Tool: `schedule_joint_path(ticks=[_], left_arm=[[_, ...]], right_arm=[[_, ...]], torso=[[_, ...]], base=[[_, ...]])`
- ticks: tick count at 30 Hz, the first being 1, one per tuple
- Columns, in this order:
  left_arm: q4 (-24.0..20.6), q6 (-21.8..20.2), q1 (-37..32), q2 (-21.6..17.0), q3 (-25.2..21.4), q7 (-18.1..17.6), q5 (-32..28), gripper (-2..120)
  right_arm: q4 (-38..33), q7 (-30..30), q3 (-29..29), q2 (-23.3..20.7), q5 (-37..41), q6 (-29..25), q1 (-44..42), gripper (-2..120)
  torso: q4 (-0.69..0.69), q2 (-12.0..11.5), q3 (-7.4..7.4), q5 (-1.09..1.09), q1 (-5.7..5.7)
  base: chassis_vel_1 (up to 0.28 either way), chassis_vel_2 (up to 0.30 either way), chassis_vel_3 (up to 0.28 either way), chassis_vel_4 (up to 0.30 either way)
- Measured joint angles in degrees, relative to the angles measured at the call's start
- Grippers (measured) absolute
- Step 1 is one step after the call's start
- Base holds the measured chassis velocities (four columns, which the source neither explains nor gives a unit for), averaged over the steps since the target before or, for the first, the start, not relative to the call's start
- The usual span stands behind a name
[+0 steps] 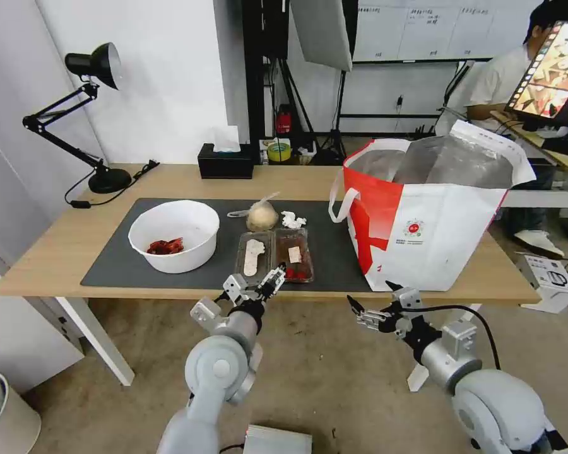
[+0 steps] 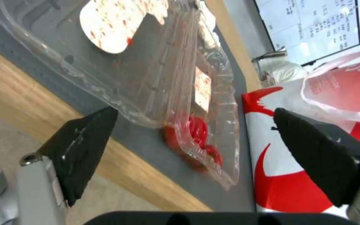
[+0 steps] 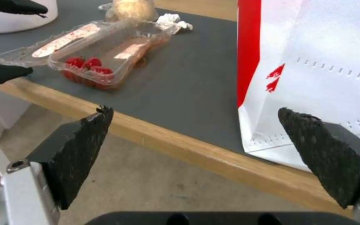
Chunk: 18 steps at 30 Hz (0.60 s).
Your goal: Pick up the trash from the table and place it into the takeout bag.
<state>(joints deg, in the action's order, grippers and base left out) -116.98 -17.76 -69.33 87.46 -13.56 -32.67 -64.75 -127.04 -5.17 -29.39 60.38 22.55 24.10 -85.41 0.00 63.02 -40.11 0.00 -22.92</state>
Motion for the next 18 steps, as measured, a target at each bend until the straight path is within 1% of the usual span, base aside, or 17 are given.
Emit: schedule_joint_path(ticks=[18], left_arm=[[0.04, 1.58, 0.65, 0.75, -0.16, 0.22, 0.20, 100]], right_arm=[[0.07, 0.06, -0.10, 0.43, -0.06, -0.11, -0.53, 100]], torso=[[0.00, 0.00, 0.00, 0.00, 0.00]], base=[[0.000, 0.000, 0.000, 0.000]])
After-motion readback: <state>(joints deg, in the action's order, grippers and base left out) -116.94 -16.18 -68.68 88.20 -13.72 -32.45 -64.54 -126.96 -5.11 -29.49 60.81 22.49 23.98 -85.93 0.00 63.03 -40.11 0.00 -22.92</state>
